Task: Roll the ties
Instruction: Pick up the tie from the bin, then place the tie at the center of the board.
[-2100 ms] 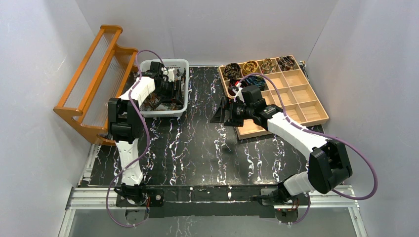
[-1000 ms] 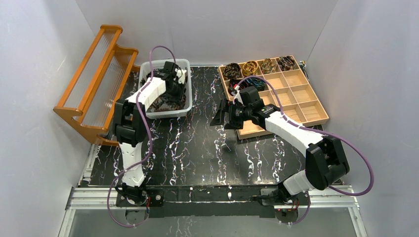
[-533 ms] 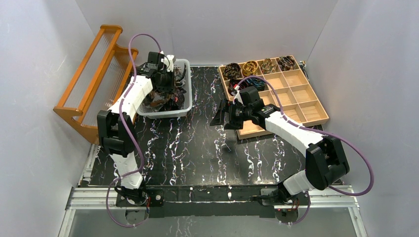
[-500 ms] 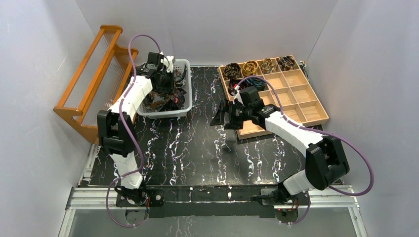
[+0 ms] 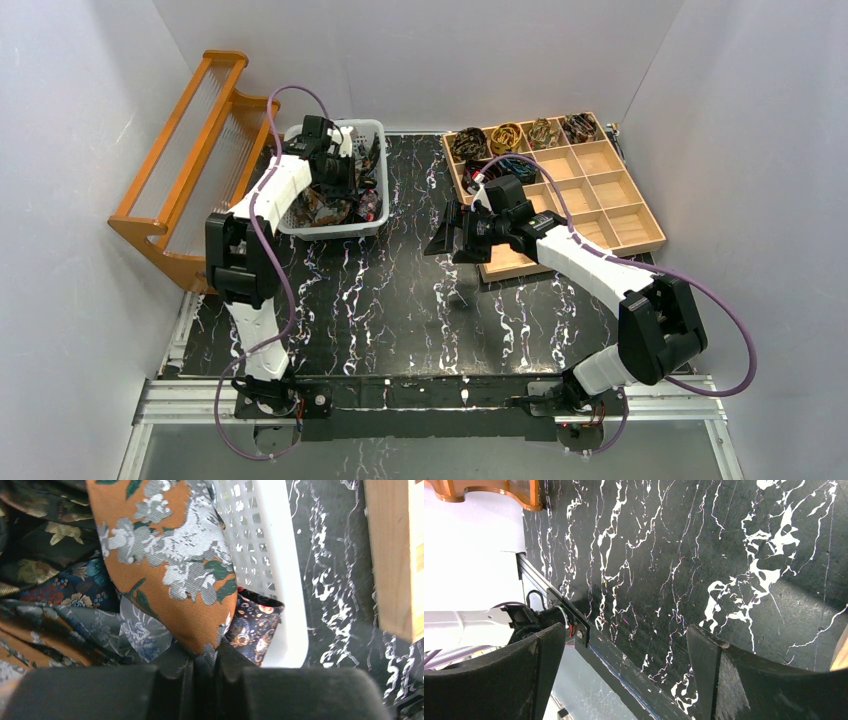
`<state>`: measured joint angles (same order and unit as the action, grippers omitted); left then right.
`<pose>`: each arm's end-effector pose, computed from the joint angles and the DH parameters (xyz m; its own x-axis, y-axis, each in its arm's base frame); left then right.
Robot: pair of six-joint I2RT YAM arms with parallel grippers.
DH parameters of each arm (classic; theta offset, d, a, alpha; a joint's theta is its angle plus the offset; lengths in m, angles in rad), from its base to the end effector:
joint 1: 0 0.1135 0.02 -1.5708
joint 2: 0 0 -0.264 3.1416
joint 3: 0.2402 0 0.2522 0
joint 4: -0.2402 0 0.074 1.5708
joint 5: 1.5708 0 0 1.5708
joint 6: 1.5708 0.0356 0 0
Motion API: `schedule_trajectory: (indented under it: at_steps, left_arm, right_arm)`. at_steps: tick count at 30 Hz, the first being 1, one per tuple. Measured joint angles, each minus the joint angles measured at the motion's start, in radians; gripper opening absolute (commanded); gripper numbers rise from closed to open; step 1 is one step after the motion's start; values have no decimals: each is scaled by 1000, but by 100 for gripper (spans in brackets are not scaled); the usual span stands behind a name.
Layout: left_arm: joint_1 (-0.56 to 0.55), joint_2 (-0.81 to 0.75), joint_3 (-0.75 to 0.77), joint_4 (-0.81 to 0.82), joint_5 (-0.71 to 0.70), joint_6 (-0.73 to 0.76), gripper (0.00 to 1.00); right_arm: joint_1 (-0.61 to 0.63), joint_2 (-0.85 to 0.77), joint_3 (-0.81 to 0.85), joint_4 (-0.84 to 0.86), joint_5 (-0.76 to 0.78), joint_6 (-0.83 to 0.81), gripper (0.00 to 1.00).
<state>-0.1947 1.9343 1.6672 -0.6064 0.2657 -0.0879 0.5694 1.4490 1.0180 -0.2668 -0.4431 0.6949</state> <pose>0.4255 -0.0934 0.2704 -0.7801 0.0675 -0.6220 0.2847 0.9235 -0.2569 0.2587 0.1837 0.2595 -0.9047 0.1077 -0.4122 -0.2401 0.6702 0.7022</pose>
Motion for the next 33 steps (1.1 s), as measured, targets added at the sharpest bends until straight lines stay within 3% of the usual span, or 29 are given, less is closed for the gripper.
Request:
schedule_trajectory:
  at_steps: [6,11,14,19,22,28,33]
  left_arm:
    - [3,28,26,-31,29,-5,0]
    - [3,10,200,-102,35,2,0]
    - [5,-50,305,-126,55,0,0]
    - [-13,-256,311,-132,152,-44,0]
    - [-117,-372,277,-121,192,-82,0]
    - [-477,-451,131,16,246,-191,0]
    - [-597,-396,101,109,225,-264,0]
  right_arm:
    - [0,0,0,0,-3,2,99]
    - [0,-1,0,0,1,4,99]
    - [0,-17,-2,0,22,6,99]
    - [0,-119,-34,16,81,10,99]
    - [0,-194,-62,21,154,14,99]
    - [0,-321,-91,-8,416,19,99]
    - [-14,-421,-91,-77,625,17,99]
